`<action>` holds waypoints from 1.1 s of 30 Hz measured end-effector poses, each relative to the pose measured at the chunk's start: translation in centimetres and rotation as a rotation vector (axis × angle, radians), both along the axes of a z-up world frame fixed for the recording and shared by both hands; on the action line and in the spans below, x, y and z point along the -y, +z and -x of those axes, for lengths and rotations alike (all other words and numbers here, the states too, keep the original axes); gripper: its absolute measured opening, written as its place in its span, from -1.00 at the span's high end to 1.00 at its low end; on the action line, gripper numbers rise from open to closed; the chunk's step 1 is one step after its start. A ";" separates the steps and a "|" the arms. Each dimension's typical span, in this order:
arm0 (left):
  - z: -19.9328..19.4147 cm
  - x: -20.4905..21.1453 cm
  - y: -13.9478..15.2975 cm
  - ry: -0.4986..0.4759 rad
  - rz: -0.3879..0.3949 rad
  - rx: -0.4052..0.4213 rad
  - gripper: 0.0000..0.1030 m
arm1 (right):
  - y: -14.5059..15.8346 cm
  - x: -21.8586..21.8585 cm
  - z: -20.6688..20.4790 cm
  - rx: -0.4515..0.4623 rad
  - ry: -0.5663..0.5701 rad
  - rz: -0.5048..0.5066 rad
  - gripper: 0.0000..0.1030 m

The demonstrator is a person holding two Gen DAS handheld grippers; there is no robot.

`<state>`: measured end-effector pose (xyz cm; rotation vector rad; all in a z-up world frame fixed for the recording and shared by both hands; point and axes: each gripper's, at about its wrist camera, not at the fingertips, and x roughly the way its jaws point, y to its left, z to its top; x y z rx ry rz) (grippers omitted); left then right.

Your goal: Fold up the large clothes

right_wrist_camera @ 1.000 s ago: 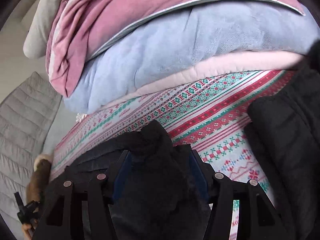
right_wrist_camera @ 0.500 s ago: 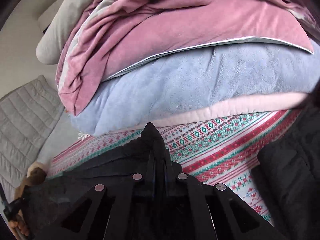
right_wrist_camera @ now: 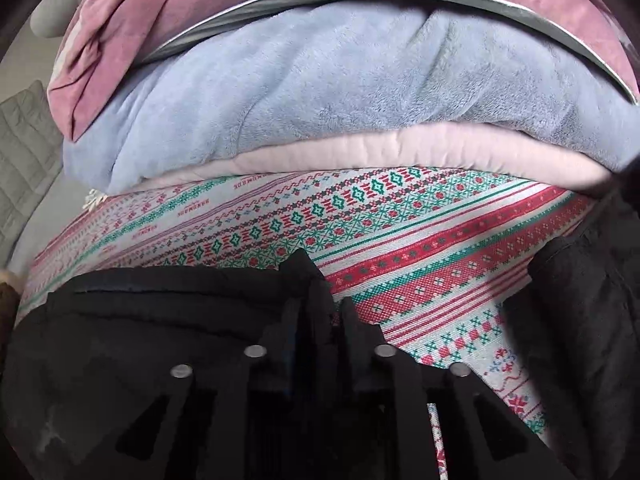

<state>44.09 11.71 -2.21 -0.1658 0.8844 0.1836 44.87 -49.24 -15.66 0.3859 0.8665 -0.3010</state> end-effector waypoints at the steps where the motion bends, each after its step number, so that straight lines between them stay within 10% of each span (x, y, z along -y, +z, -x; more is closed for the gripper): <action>1: 0.5 0.0 0.6 0.003 0.004 0.012 0.71 | 0.6 0.0 0.3 0.003 -0.003 -0.001 0.34; 6: 3.9 -0.1 6.3 0.013 -0.033 0.098 0.31 | 5.0 -0.6 3.0 0.087 -0.019 -0.012 -0.30; 13: 10.7 0.3 12.5 -0.026 0.029 0.251 -0.26 | 8.8 -4.3 9.8 0.089 0.053 -0.035 -0.40; 23: 15.4 13.9 3.9 -0.395 0.025 -0.007 -0.26 | 5.3 -9.4 16.8 -0.022 0.185 -0.144 -0.42; 33: 14.0 17.8 -1.1 -0.445 -0.028 -0.103 -0.27 | 2.3 -9.2 14.9 -0.091 0.245 -0.167 -0.46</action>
